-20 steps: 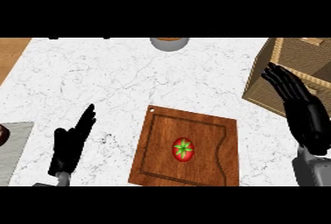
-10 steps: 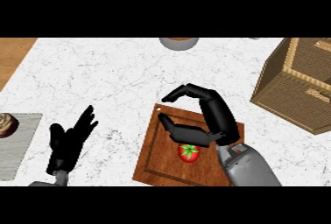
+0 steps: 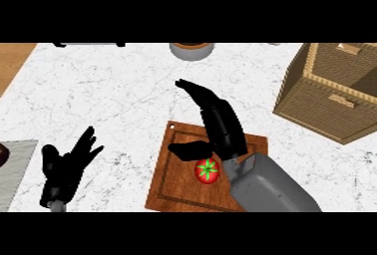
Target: Pick the tomato from the cutting board and place it in the basket
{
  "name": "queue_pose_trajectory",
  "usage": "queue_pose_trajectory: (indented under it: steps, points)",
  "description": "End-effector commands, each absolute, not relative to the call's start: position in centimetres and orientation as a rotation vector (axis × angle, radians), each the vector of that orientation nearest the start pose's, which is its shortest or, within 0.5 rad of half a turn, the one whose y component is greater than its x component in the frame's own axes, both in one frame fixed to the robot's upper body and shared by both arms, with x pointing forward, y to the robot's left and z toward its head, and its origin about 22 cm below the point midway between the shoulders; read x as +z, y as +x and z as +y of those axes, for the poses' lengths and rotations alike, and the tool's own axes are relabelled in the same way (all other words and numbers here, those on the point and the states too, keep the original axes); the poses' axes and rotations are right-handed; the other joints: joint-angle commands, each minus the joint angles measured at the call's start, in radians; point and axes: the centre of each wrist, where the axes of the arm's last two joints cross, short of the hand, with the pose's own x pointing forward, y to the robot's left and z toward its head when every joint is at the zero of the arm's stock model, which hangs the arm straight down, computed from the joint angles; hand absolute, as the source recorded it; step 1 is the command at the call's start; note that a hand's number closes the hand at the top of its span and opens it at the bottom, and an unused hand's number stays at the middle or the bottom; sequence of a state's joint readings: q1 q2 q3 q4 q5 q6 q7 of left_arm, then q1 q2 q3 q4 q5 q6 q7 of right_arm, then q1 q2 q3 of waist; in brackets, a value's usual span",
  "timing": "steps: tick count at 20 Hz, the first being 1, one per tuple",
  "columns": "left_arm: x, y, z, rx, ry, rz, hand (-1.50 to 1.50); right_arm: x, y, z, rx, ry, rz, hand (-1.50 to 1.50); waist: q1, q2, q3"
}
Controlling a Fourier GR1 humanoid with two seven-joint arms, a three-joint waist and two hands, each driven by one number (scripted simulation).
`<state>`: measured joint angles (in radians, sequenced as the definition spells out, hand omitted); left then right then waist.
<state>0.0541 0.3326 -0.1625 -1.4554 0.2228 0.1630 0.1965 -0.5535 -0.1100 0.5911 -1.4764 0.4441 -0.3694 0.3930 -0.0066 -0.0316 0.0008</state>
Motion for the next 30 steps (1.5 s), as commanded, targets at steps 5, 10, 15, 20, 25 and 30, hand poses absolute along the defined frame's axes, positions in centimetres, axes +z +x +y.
queue_pose_trajectory:
  steps: [5,10,15,20,25,30]
  points:
    - [-5.2,19.0,30.0,0.003,0.186,-0.986,0.0,18.7,30.1,-6.9,0.963,-0.776,-1.574,-1.5,-0.033,-0.002,-0.009]
    - [-5.1,19.3,29.5,0.013,0.191,-0.993,0.0,23.8,27.6,-6.0,1.152,-0.764,-1.419,-1.5,-0.047,0.002,-0.007]
    - [-4.3,19.2,31.0,0.008,0.168,-1.004,0.0,25.5,27.3,-6.2,1.297,-0.734,-1.209,-1.5,-0.042,0.005,-0.006]
    - [-5.3,17.7,30.0,0.008,0.161,-0.999,0.0,25.7,27.5,-8.3,1.355,-0.714,-1.11,-1.5,-0.037,0.011,-0.004]
    - [-5.1,17.9,30.3,0.006,0.189,-0.988,0.0,27.8,26.4,-8.5,1.345,-0.686,-1.119,-1.5,-0.038,0.009,-0.004]
    - [-5.0,18.9,29.7,0.004,0.171,-0.994,0.0,27.9,25.4,-8.1,1.325,-0.646,-1.129,-1.5,-0.027,0.017,-0.004]
